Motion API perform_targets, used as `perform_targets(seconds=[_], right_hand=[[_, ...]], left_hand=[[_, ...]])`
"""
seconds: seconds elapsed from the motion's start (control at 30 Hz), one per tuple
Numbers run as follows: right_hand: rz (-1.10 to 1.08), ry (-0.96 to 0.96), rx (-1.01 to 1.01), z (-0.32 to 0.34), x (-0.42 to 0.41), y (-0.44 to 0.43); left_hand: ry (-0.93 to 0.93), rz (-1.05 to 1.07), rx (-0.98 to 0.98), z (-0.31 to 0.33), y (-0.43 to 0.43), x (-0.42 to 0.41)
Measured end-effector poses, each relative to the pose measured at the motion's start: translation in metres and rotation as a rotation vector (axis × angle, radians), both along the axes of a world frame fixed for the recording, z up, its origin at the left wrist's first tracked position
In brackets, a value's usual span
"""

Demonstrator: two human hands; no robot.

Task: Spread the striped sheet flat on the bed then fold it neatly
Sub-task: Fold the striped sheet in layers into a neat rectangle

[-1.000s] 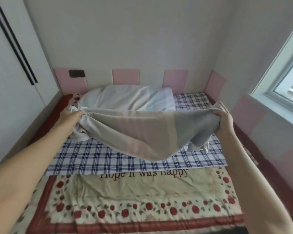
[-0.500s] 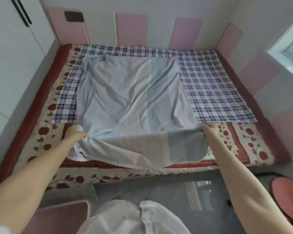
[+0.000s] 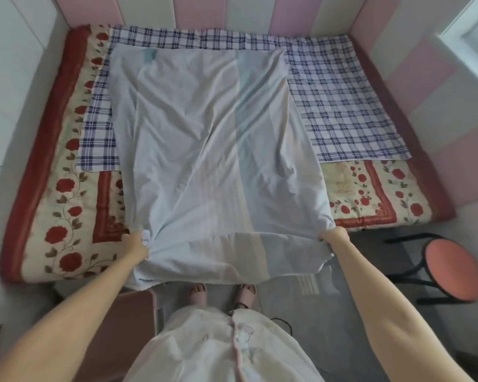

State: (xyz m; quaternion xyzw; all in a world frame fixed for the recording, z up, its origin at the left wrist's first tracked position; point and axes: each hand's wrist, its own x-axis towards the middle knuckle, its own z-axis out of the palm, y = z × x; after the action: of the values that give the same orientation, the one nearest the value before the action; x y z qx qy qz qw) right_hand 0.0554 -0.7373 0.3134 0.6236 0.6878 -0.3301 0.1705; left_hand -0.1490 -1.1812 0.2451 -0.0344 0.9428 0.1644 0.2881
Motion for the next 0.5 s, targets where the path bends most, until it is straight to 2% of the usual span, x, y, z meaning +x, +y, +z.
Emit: perform_targets(seconds=[0.13,0.23,0.37,0.5], right_hand=[[0.109,-0.161,-0.085,-0.01,0.014,-0.018],[0.184,-0.252,-0.136,-0.028,0.024,-0.021],[0.369,-0.352,-0.119,-0.052,0.029,-0.01],[0.567,-0.346,0.011,-0.064,0.039,0.003]], left_hand=[[-0.032,-0.023,-0.092,0.002,-0.005,0.038],[-0.046,0.049,-0.112,-0.001,-0.007,0.062],[-0.029,0.204,-0.094,-0.004,-0.001,0.092],[0.001,0.281,-0.135,-0.006,-0.002,0.116]])
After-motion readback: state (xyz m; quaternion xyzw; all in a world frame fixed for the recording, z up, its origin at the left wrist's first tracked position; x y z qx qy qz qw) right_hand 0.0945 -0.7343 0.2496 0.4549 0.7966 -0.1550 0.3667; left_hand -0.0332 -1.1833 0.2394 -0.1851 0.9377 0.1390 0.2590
